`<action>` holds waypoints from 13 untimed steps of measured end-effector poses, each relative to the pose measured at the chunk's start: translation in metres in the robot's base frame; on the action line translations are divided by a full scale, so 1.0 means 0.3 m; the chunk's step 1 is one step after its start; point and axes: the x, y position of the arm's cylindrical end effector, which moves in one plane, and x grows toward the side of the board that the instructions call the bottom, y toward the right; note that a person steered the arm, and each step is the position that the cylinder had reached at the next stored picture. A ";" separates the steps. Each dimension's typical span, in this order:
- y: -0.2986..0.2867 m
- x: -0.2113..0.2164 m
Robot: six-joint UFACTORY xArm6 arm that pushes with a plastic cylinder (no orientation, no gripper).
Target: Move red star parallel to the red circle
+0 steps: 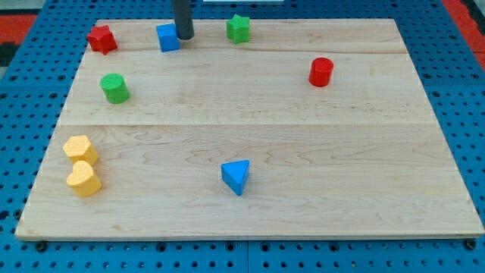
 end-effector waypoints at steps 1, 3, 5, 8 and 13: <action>-0.003 0.020; -0.025 0.195; -0.388 0.237; -0.614 0.245; -0.249 0.279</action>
